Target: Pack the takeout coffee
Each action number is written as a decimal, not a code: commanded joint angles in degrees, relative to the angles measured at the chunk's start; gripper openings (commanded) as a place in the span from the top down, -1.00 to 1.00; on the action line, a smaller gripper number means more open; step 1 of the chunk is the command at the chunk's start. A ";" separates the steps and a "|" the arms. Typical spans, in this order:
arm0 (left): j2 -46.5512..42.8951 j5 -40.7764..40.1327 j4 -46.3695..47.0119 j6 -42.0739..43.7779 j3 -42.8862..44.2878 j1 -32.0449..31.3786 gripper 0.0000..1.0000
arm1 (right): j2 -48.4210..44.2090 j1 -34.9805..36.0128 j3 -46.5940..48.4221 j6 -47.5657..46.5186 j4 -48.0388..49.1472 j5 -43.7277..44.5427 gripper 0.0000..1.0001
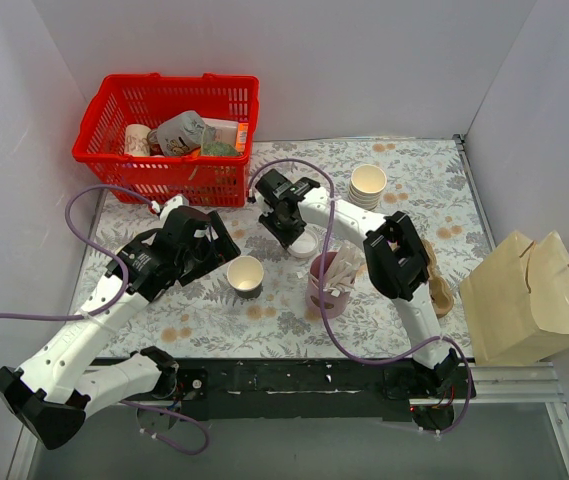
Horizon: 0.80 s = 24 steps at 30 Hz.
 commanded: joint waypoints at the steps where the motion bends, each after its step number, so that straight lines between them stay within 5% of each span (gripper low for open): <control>1: -0.74 -0.46 0.50 0.33 0.67 -0.20 -0.96 | 0.65 0.36 2.27 -0.35 -0.33 0.62 0.39; 24: -0.30 1.03 1.56 0.24 0.32 -0.20 -0.96 | -1.71 0.36 2.10 1.58 0.03 0.71 0.79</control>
